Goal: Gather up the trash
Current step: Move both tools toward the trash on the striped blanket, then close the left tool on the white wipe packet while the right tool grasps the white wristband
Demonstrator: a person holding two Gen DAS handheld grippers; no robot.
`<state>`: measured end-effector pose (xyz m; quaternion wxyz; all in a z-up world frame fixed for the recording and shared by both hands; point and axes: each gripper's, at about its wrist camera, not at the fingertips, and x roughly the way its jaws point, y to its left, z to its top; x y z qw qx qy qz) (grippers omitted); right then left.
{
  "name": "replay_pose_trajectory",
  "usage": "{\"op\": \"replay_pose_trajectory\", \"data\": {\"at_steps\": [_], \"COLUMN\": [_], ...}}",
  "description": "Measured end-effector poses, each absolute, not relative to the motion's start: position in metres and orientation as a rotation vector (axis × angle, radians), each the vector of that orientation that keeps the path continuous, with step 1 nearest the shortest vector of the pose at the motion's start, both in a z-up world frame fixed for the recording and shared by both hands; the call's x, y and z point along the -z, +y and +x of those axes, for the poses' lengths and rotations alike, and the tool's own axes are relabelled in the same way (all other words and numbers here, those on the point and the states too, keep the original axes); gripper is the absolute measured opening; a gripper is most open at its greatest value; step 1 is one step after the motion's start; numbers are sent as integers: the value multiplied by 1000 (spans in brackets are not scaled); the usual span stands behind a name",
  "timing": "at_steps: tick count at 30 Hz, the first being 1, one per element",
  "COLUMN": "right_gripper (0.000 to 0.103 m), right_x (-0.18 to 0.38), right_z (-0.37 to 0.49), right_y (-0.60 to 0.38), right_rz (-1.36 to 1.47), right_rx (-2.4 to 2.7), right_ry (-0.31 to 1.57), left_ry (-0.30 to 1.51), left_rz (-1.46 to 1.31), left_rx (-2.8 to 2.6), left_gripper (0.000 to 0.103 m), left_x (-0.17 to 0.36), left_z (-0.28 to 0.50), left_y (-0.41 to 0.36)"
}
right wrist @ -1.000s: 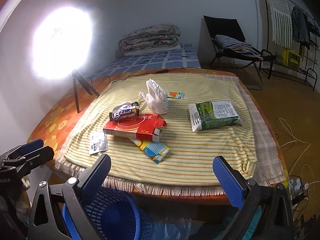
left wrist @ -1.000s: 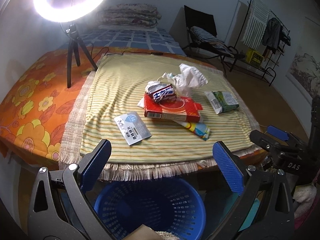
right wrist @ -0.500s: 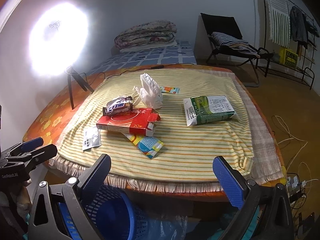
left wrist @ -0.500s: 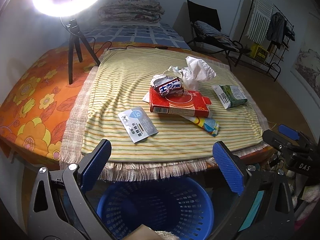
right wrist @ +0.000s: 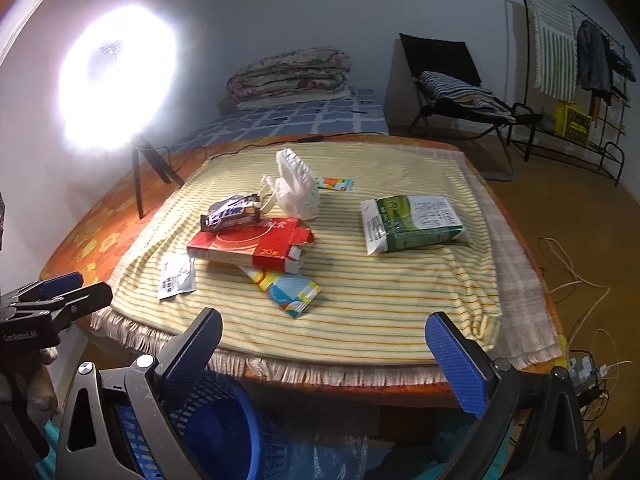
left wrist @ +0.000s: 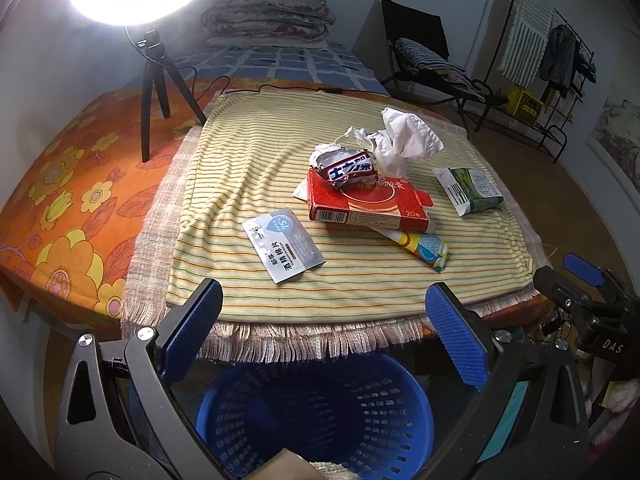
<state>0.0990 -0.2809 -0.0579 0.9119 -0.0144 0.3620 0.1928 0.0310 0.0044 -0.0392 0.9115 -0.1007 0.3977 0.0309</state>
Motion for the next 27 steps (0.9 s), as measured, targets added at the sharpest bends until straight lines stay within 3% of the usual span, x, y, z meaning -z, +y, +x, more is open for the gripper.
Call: {"op": "replay_pose_trajectory", "data": {"at_steps": [7, 20, 27], "right_gripper": [94, 96, 96], "right_x": [63, 71, 53], "right_z": [99, 110, 130], "right_y": [-276, -272, -278], "right_rz": [-15, -121, -155], "right_rx": [-453, -428, -453], "right_ry": [781, 788, 682], "left_ry": [818, 847, 889], "left_rz": [-205, -211, -237], "left_rx": [-67, -95, -132], "left_gripper": [103, 103, 99], "left_x": [42, 49, 52], "left_z": [32, 34, 36], "left_y": [5, 19, 46]}}
